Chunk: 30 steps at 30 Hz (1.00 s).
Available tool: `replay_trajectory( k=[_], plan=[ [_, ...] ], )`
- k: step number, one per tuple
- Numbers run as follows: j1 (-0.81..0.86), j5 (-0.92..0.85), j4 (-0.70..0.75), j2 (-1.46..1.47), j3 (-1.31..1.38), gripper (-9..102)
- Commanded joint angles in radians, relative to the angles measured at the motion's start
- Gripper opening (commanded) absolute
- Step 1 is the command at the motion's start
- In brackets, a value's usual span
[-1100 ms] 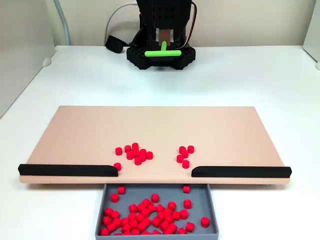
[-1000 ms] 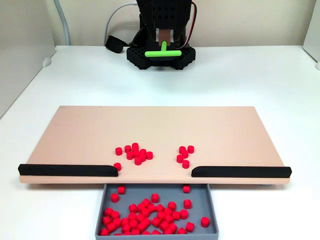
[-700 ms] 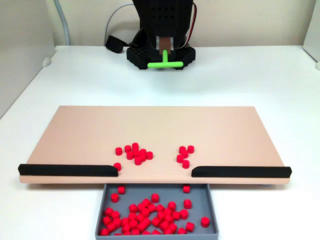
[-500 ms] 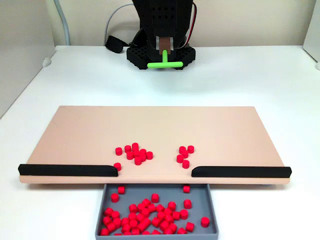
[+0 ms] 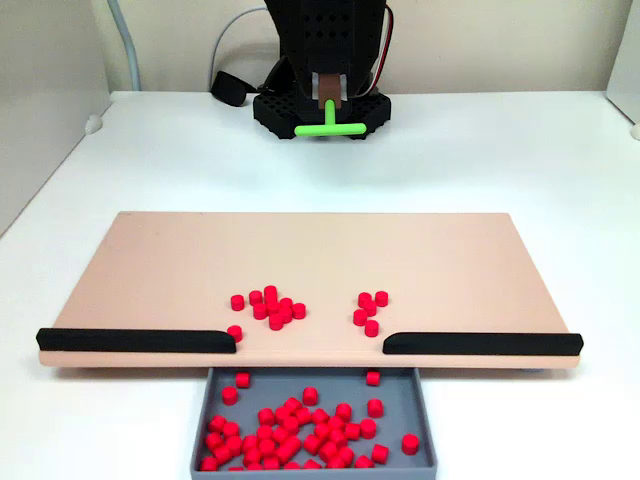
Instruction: Push granules from left to the grey container
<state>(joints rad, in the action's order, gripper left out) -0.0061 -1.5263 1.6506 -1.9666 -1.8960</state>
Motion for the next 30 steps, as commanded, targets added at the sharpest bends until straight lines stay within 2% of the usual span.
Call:
replay_trajectory(
  k=[1,30],
  plan=[
    [0.000,0.003,0.005,-0.005,0.017,0],
    [0.006,-0.005,0.005,-0.014,0.020,0]
  ],
)
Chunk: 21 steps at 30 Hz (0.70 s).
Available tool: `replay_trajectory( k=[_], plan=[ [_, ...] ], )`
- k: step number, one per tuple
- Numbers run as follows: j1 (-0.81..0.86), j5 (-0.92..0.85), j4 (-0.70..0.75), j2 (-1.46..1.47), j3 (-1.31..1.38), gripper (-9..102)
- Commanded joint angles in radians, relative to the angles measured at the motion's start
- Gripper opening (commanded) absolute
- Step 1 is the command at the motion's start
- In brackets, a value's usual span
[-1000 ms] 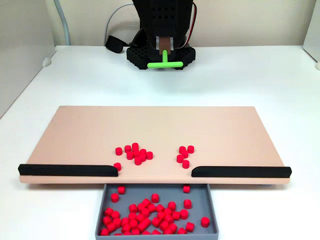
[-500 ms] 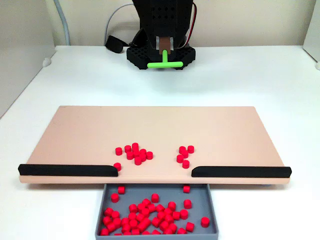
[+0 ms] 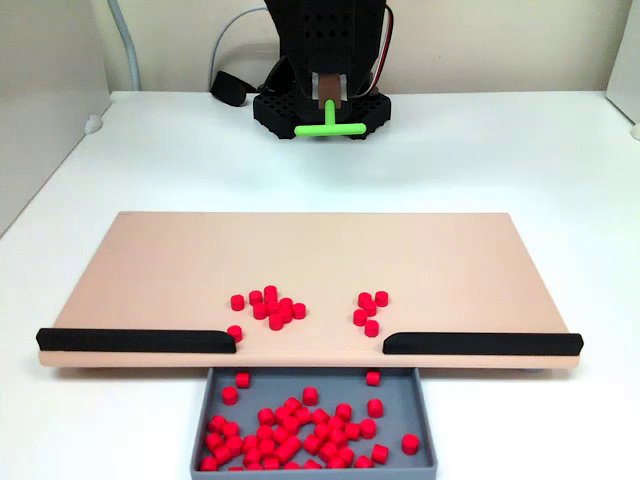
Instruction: Push granules from left to the grey container
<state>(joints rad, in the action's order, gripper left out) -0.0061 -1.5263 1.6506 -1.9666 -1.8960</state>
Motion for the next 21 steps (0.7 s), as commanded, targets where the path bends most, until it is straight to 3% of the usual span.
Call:
replay_trajectory(
  k=[1,21],
  plan=[
    [0.006,-0.005,0.005,-0.014,0.023,0],
    [0.012,-0.017,0.005,-0.003,0.025,0]
  ],
)
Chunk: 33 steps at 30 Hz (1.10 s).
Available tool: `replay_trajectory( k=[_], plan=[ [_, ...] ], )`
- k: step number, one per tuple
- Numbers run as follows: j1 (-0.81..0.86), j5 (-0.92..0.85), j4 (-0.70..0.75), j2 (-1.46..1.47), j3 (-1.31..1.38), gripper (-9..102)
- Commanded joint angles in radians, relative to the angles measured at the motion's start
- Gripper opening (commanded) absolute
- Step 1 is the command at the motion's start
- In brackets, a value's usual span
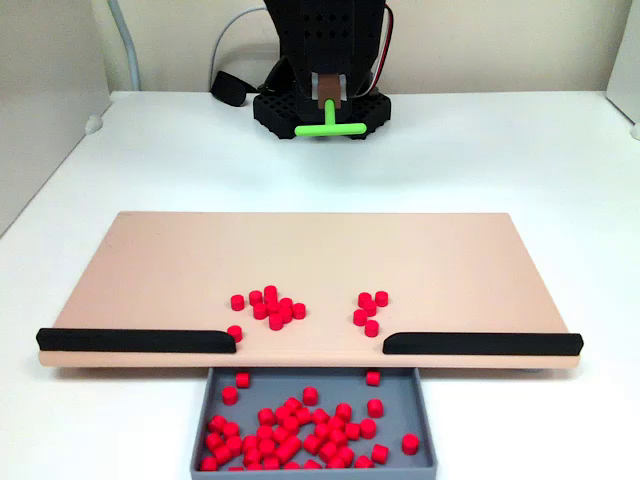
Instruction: Push granules from left to the grey container
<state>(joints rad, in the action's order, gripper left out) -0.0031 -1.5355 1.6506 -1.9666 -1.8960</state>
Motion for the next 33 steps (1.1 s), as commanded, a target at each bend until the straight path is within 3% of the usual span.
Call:
replay_trajectory(
  k=[1,13,20,27,33],
  plan=[
    [0.009,-0.008,0.005,0.002,0.025,0],
    [-0.037,0.031,0.005,-0.002,0.038,0],
    [-0.184,0.364,0.005,0.137,0.187,0],
    [-0.179,0.578,0.003,0.169,0.210,0],
    [-0.218,0.838,0.003,0.353,0.394,0]
  ],
)
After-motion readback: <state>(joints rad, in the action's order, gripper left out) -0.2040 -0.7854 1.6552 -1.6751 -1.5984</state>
